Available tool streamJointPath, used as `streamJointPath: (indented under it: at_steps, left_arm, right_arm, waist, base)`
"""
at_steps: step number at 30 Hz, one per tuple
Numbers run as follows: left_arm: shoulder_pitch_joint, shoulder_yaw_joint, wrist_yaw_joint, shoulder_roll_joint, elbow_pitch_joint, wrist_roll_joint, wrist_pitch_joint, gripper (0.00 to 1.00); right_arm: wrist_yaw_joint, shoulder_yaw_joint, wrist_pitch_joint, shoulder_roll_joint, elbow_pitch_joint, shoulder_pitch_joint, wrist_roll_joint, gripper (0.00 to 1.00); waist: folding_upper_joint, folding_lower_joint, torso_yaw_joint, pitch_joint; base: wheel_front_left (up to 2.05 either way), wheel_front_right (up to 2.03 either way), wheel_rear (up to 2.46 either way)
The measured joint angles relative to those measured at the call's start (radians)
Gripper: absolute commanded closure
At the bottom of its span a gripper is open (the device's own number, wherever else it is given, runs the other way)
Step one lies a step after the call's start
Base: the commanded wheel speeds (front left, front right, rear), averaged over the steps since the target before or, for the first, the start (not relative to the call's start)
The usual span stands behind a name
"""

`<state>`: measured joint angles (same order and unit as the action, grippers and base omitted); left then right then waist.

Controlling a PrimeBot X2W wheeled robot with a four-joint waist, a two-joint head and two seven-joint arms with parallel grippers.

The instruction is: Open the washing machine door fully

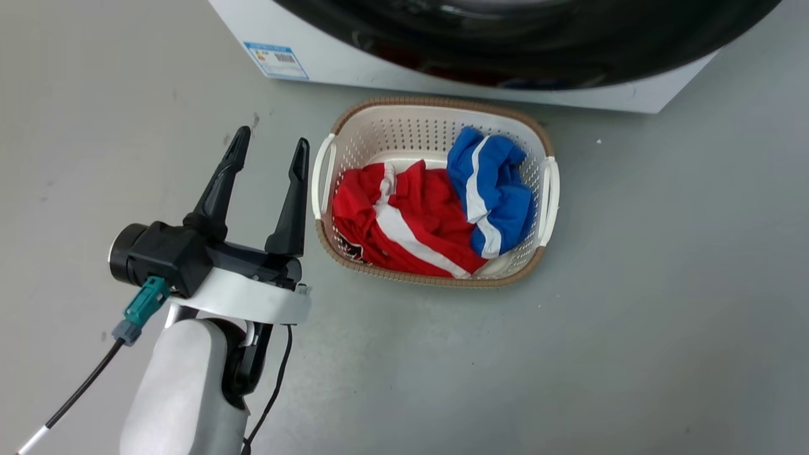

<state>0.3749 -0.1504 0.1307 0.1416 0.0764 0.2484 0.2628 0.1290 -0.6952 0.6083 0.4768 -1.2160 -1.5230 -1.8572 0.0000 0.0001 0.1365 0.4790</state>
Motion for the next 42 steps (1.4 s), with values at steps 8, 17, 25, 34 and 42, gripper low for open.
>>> streamJointPath:
  at_steps: [8,17,25,34,42]
  left_arm:
    - [-0.046,-0.004,0.0,0.001,0.037,-0.006,0.0,0.0]
    - [-0.128,-0.007,0.0,0.001,0.08,-0.007,0.0,0.0]
    - [-0.191,-0.015,0.0,-0.003,0.112,-0.009,0.0,0.0]
    - [-0.205,-0.044,0.0,0.006,0.137,-0.006,0.0,0.0]
    - [-0.214,-0.06,0.0,0.007,0.154,0.002,0.0,0.0]
  right_arm:
    - [0.0,-0.025,0.088,-0.036,0.093,0.17,-0.016,1.0]
    - [0.0,-0.041,0.112,-0.035,0.255,0.385,-0.051,1.0]
    - [0.0,-0.096,0.096,-0.071,0.419,0.55,-0.075,1.0]
    - [0.0,-0.18,0.036,-0.121,0.617,0.675,-0.097,1.0]
    - [0.0,-0.226,-0.043,-0.139,0.733,0.744,-0.116,1.0]
  waist:
    - [0.0,0.0,-0.02,-0.1]
    - [0.0,-0.0001,-0.04,-0.244]
    - [0.0,-0.0002,-0.045,-0.355]
    - [0.0,-0.0003,-0.034,-0.412]
    - [0.0,-0.0002,-0.027,-0.44]
  base:
    - [0.0,0.0,0.0]
    - [0.0,0.0,0.0]
    - [0.0,0.0,0.0]
    - [0.0,0.0,0.0]
    - [0.0,0.0,0.0]
